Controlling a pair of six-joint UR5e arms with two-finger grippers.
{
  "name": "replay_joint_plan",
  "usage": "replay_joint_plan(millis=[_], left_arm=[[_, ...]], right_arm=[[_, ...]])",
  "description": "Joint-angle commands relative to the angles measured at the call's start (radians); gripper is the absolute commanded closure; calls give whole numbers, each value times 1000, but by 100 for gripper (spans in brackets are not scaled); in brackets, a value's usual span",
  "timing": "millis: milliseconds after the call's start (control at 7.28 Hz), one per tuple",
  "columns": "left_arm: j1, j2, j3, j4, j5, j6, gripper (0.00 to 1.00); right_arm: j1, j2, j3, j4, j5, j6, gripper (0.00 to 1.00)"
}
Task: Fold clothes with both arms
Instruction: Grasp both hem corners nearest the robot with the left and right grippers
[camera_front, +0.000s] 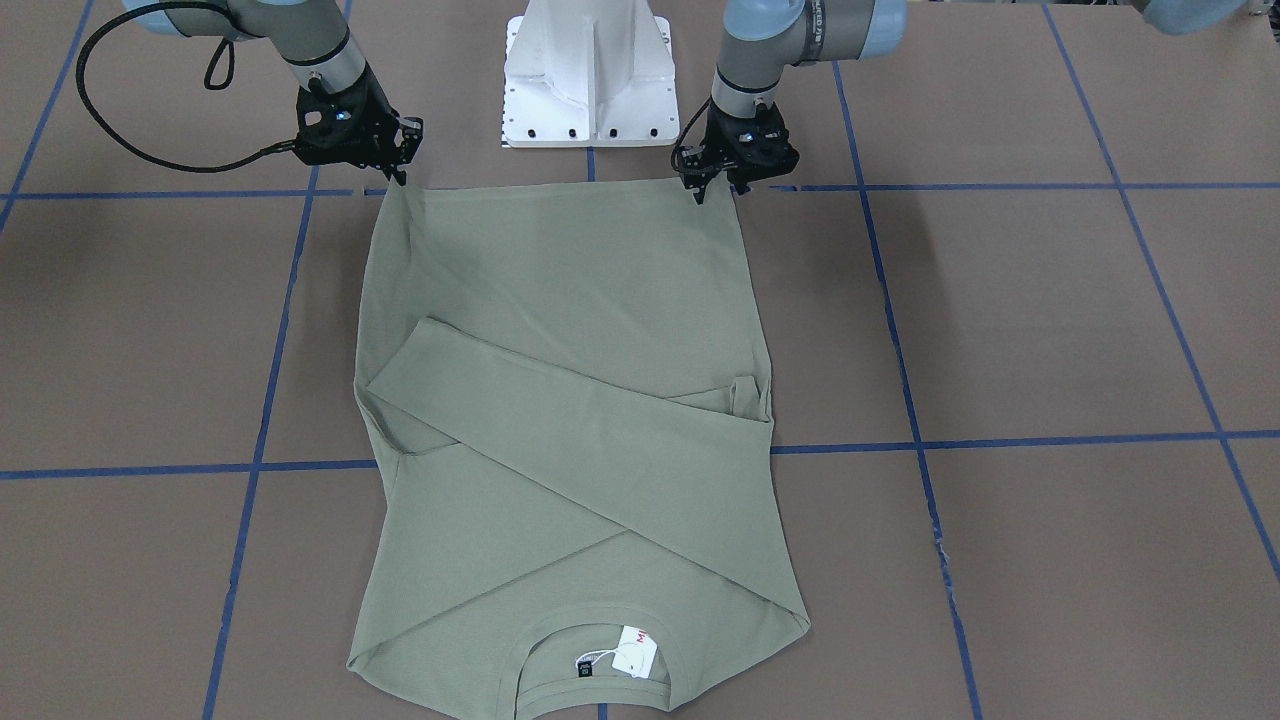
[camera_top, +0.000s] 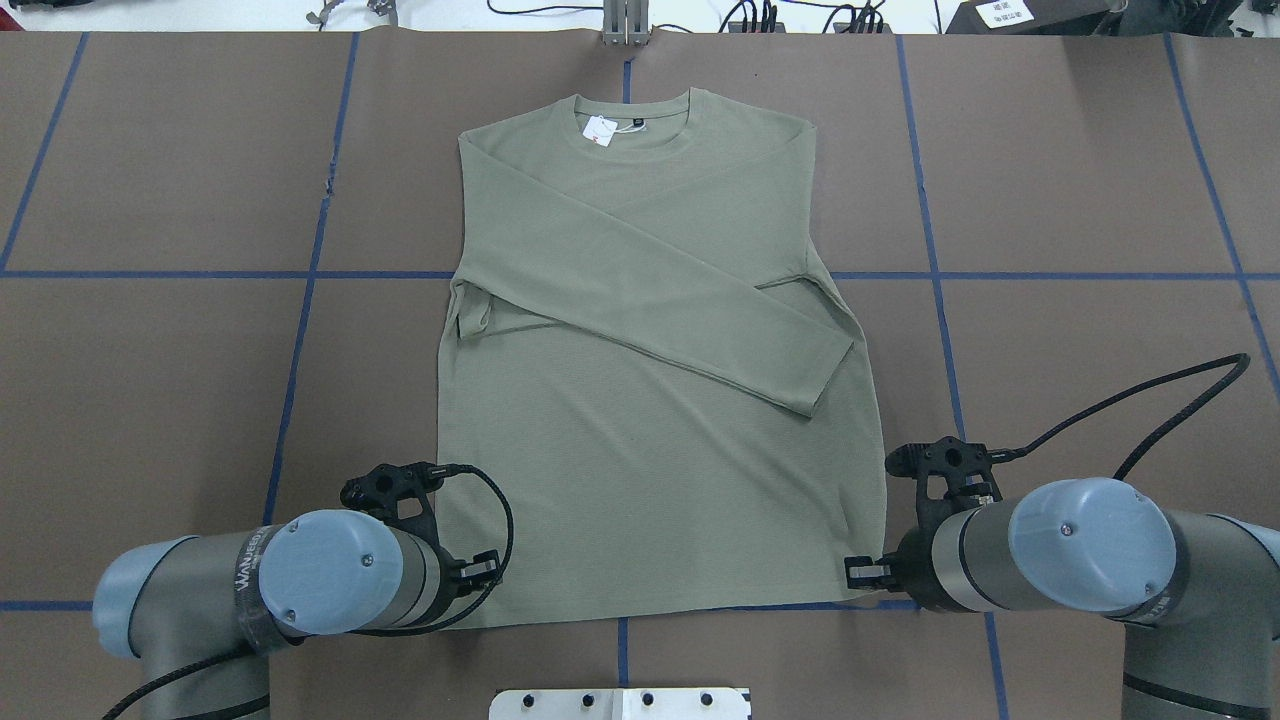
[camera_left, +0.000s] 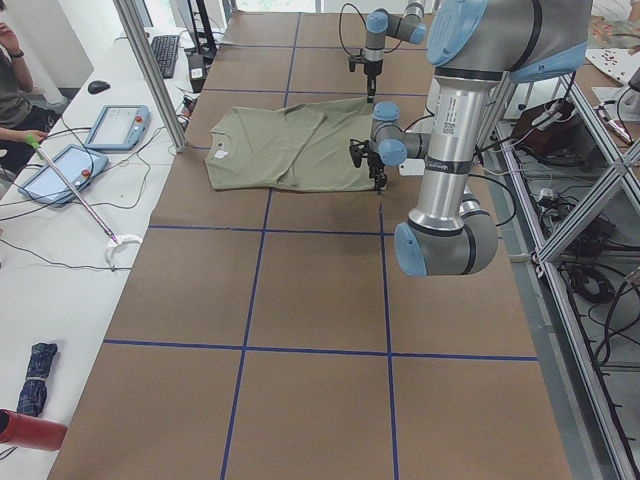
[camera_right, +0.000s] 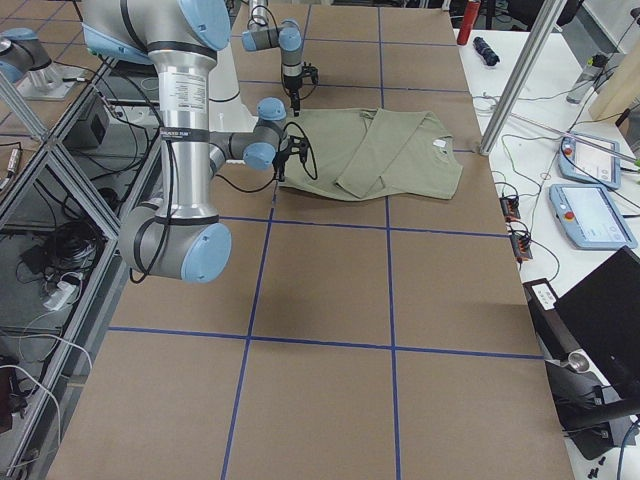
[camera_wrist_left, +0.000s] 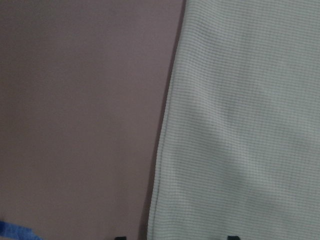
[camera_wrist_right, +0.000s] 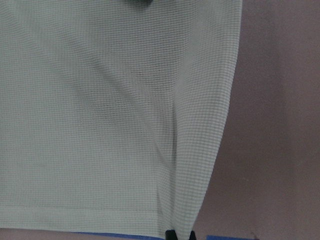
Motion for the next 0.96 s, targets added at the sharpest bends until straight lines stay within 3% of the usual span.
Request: replay_joint_plan(millis=[0,275,549,686,824], left_arm=[[5,2,0,5,0,-3,32],[6,2,-1,11,0,-27,38],[9,-3,-6,31,0,-44,82],[11,-3,-8,33,0,-44,98],[11,-4,-11,33,0,-44,100]], right_arm=[[0,0,0,0,0,0,100],[2,0,1,0,2,0,100],[3,0,0,0,2,0,100],[3,0,0,0,2,0,100],[5,0,1,0,2,0,100]])
